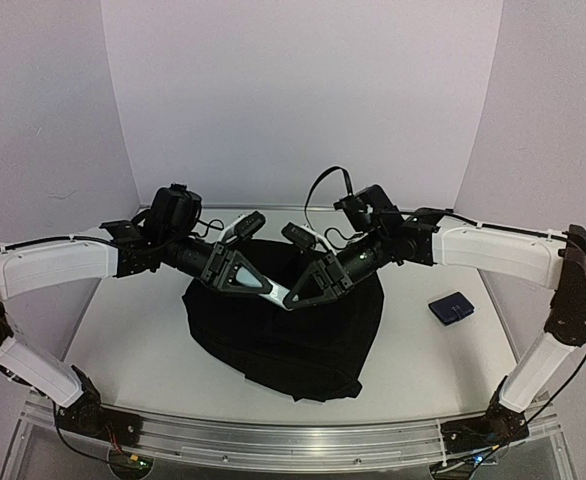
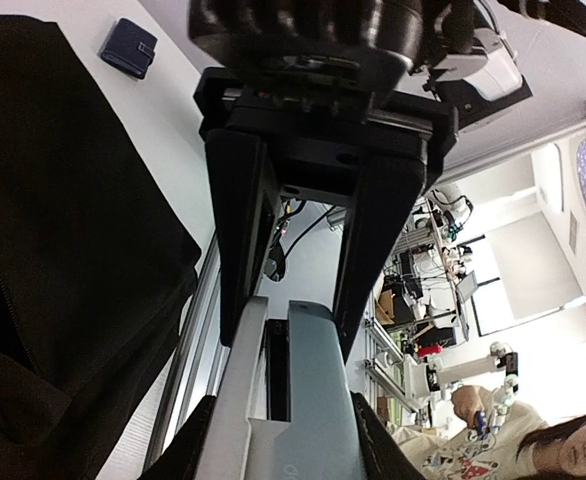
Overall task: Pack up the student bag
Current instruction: Pick up the stationery from the center of the board, then place the stationery in the student bag.
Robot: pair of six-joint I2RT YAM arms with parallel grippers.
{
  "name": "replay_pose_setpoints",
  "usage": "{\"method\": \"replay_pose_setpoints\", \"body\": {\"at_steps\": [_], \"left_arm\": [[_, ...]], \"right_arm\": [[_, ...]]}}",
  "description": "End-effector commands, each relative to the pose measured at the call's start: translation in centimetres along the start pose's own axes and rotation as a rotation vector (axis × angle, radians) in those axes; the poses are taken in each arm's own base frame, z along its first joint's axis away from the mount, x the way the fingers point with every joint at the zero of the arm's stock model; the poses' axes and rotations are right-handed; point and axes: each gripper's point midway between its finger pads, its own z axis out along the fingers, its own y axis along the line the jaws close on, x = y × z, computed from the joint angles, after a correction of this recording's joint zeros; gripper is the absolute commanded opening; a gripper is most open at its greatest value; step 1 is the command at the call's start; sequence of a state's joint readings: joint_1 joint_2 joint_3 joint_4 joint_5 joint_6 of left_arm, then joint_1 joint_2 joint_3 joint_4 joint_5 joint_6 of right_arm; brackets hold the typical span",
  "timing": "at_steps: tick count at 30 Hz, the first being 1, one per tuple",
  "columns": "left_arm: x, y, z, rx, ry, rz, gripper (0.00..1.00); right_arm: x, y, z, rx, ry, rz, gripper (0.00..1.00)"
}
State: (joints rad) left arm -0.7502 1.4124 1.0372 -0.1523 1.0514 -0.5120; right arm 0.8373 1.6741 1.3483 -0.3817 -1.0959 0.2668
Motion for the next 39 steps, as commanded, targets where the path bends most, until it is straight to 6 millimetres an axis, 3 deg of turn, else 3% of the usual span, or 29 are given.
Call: {"method": "replay_pose_setpoints", "body": {"at_steps": [1,7,11,16,24,28,34,39], "left_arm": [[-0.1,-0.8,-0.5,-0.007,-0.017,0.014,0.27],[-0.8,0.7,-1.1,-0.108,-0.092,0.000,0.07],[-1.5,2.2,-2.9,-0.213,-0.182,-0.007,0.05],[-2.8,3.2,-5.6,-0.340,-0.313,-0.002,0.06],[-3.9,4.7,-10.0,-0.539,-0.491,-0.032,0.06],[-3.9,5.4,-10.6,-0.583,-0.511,-0.041,0.08],[-3.5,5.9,-9.7,-0.551,-0.473,-0.048,0.08],[-2.9,6.1,-8.9,-0.511,-0.455,-0.052,0.08]], "right_arm": [[-2.2,1.4,-0.7,-0.002,-0.052,-0.095,0.38],[-3.1,1.2,-1.5,0.075,-0.100,-0.095,0.74],[-5.3,-1.2,-3.7,0.318,-0.243,-0.038,0.85],[-6.9,-5.3,-7.8,0.655,-0.450,0.130,0.86],[-5.8,-10.2,-9.6,1.158,-0.515,0.270,0.83],[-6.1,-10.5,-8.5,1.250,-0.522,0.272,0.83],[-5.6,-12.2,-6.2,1.415,-0.441,0.265,0.83],[-5.1,-13.1,-6.1,1.513,-0.402,0.272,0.80]]}}
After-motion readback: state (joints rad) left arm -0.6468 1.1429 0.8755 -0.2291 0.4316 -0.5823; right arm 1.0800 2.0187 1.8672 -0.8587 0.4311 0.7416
